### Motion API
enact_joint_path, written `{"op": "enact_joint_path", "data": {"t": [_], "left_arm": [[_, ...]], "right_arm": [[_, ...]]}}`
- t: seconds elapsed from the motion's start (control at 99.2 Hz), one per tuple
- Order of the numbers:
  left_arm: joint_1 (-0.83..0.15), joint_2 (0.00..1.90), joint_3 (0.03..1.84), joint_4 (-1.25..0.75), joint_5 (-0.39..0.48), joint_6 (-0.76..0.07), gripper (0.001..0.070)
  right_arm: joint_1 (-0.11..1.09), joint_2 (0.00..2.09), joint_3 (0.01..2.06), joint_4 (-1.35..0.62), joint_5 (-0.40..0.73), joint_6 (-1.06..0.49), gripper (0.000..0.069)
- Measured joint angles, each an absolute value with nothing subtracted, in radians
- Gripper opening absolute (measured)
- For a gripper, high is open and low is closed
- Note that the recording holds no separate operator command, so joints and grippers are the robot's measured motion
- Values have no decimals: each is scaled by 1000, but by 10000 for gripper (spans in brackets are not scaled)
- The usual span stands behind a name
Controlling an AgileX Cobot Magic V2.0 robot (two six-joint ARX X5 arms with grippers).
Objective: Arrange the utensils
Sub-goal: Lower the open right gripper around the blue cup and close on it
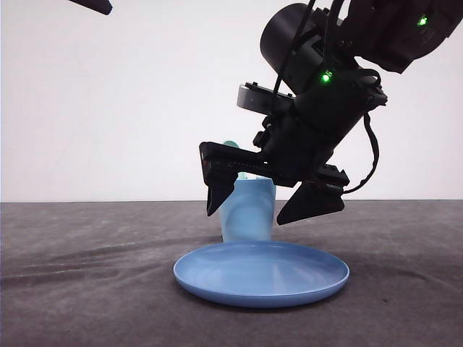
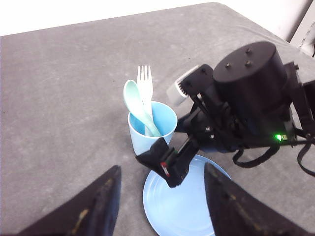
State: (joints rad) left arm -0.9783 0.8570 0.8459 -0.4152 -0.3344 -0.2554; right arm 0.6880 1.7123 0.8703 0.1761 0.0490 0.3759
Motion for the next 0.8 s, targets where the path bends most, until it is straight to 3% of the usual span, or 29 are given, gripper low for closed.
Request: {"op": "enact_joint_path", "data": {"t": [0.444,0.797], "left_arm": [[-978,857,846,-416,-334,-252,321],[-978,857,846,-416,-334,-251,321]], "right_arm": [[684,1768,908,180,25,376,672],[674,1768,909,184,27,376,460]]}}
